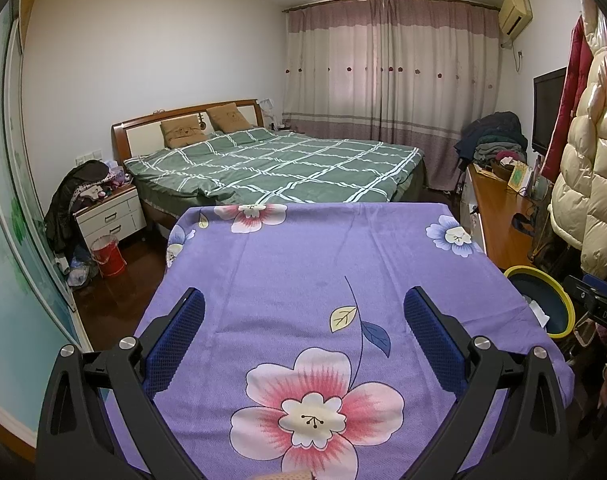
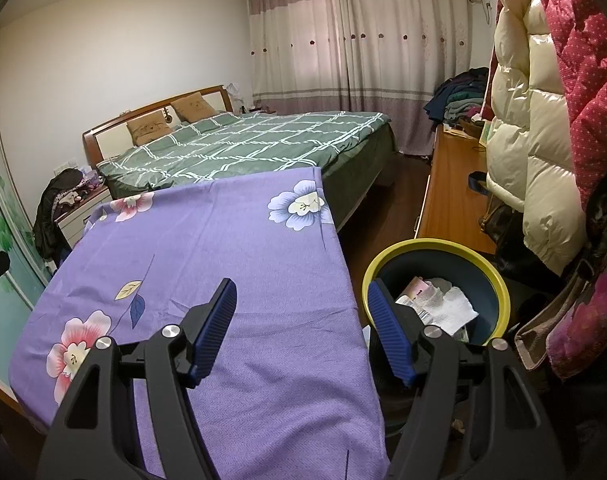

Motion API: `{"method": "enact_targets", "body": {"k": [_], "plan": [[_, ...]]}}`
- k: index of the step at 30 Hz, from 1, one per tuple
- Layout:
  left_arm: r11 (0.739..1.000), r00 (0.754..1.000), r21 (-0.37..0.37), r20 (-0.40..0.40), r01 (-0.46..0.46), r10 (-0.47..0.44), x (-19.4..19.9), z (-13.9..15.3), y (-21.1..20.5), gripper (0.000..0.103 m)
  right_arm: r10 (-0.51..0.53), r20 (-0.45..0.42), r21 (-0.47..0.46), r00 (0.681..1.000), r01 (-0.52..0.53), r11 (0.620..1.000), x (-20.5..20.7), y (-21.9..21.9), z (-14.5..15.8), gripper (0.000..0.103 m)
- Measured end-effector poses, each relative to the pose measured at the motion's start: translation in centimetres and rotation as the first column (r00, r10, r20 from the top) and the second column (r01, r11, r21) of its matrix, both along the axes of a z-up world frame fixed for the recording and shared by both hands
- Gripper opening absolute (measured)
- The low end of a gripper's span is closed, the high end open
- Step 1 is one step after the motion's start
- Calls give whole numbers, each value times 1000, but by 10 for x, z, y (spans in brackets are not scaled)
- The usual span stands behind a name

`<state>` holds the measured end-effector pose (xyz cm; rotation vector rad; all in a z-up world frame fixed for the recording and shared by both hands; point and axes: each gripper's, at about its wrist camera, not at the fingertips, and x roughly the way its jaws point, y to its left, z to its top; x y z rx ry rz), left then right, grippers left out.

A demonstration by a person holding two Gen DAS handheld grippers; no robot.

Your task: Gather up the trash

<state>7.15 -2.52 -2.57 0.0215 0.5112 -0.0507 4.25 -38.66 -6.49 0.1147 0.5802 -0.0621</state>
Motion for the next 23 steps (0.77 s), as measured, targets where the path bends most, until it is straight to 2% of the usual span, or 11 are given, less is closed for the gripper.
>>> {"method": "enact_targets", "body": {"k": [9, 12, 14, 16, 20, 23], "plan": [[1000, 1000, 0, -26, 5, -5, 9, -5, 4, 98, 1, -14, 1, 1000, -1, 1000, 1, 3, -10, 65], [999, 999, -6, -26, 33, -34, 16, -6, 4, 98, -1, -18, -1, 1000, 1, 1000, 6, 4, -8, 65], [999, 999, 16, -26, 37, -37, 26, -6, 2, 98, 4, -24, -3, 1000, -4, 1000, 10, 4, -7, 65], [998, 999, 64, -34, 19, -17, 45, -10, 2, 98, 10, -36, -14, 999, -10, 1000, 21, 5, -7, 68], [1000, 994, 19, -105, -9, 11, 101, -29, 19, 98, 51, -76, -5, 996, -51, 999, 59, 12, -14, 74], [997, 987, 49, -150, -56, 62, 150, -53, 33, 98, 84, -112, -13, 990, -86, 996, 97, 23, -26, 85]]}}
